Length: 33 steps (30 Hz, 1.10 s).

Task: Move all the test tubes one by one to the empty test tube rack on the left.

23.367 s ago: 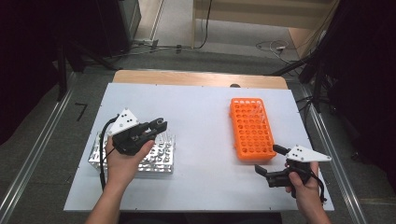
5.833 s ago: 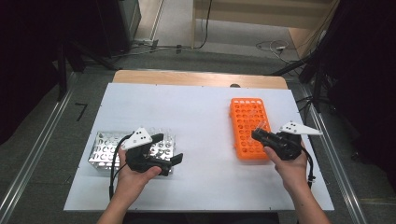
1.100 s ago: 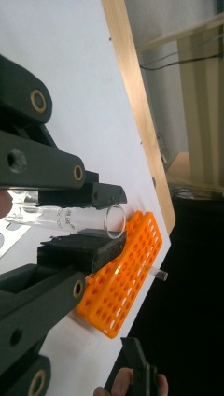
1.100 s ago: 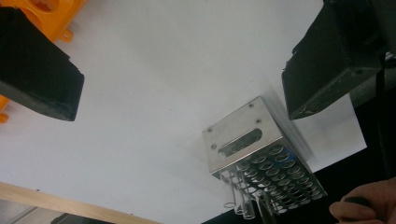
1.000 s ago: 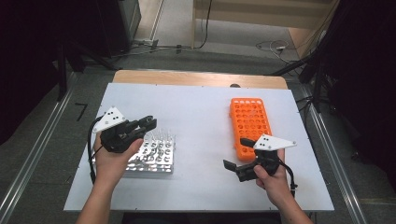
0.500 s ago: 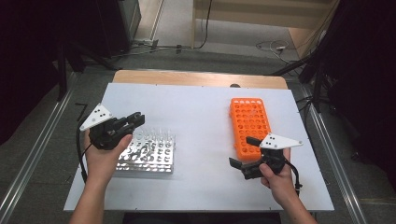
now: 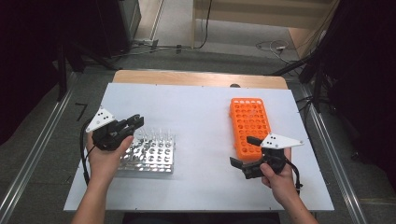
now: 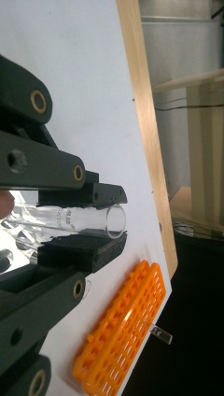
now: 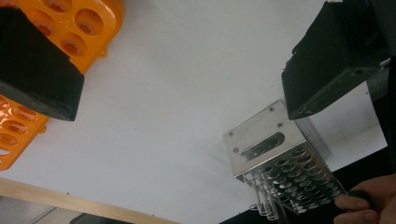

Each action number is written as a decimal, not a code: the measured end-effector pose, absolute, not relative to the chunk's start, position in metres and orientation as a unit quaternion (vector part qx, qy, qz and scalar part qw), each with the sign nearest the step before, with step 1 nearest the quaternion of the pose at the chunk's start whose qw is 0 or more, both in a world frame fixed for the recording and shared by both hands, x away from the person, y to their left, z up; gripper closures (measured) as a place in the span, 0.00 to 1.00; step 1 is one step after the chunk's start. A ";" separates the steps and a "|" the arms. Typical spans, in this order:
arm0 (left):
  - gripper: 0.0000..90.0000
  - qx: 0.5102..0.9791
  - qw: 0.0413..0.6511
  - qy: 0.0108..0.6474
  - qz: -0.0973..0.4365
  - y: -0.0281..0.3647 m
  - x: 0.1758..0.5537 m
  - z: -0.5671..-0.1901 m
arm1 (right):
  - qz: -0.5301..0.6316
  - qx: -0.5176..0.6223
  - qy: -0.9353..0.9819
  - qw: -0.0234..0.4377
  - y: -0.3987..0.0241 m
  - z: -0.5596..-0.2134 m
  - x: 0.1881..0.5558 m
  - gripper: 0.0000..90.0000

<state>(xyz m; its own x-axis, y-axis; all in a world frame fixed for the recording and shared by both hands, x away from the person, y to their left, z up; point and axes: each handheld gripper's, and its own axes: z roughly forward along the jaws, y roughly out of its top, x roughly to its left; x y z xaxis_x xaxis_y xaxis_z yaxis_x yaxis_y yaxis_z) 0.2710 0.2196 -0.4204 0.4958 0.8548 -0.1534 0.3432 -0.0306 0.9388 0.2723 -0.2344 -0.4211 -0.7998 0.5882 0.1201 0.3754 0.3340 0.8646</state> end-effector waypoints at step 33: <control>0.82 0.734 0.453 0.463 0.205 0.203 0.279 -0.437 | 0.494 0.299 0.809 0.110 -0.234 -0.420 0.274 0.00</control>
<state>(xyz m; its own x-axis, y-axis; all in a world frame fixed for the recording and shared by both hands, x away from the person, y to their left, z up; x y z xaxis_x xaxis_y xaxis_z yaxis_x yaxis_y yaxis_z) 0.2786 0.2033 -0.4368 0.4866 0.8654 -0.1191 0.4943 -0.1603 0.8544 0.2738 -0.2340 -0.4202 -0.7972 0.5921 0.1179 0.3752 0.3329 0.8651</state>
